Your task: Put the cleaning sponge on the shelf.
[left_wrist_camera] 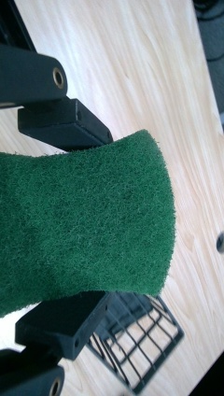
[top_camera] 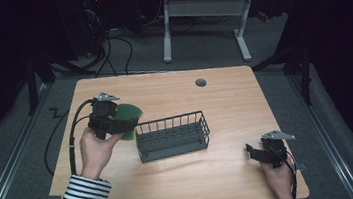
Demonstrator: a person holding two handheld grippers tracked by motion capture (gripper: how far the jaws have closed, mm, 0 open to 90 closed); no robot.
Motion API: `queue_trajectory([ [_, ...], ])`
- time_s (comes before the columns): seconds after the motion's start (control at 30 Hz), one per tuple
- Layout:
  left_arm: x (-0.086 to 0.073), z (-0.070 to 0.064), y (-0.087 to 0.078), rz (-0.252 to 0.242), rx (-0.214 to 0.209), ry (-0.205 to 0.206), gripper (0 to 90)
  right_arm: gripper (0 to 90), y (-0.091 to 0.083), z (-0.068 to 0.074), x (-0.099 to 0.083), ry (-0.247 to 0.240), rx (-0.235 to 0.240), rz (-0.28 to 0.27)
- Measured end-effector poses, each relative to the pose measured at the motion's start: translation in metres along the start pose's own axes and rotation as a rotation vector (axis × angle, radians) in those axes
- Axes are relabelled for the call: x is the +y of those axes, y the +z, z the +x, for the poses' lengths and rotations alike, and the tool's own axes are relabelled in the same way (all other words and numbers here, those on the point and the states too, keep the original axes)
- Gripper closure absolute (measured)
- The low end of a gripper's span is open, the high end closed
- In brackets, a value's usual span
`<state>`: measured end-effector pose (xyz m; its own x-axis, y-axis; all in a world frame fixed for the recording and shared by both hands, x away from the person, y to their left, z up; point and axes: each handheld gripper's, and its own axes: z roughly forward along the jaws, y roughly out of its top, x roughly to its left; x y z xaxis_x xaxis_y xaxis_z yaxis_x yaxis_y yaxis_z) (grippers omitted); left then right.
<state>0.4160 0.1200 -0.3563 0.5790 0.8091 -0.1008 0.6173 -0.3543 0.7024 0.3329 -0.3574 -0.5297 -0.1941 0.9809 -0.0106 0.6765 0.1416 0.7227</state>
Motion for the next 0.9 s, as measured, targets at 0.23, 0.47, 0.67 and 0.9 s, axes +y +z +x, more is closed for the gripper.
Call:
queue_trajectory([
  [0.23,0.011,-0.02,0.025,0.025,-0.025,0.039,27.1,31.2,0.0,0.0,0.0,0.0,0.001,-0.001],
  [0.47,0.02,-0.037,0.048,0.047,-0.042,0.067,27.0,31.2,0.0,0.0,0.0,0.0,0.001,-0.001],
  [0.67,0.022,-0.045,0.066,0.055,-0.015,0.085,26.9,31.1,0.0,0.0,0.0,0.0,0.002,-0.001],
  [0.9,0.016,-0.043,0.079,0.067,-0.004,0.057,26.7,31.1,0.0,0.0,0.0,0.0,0.002,-0.001],
])
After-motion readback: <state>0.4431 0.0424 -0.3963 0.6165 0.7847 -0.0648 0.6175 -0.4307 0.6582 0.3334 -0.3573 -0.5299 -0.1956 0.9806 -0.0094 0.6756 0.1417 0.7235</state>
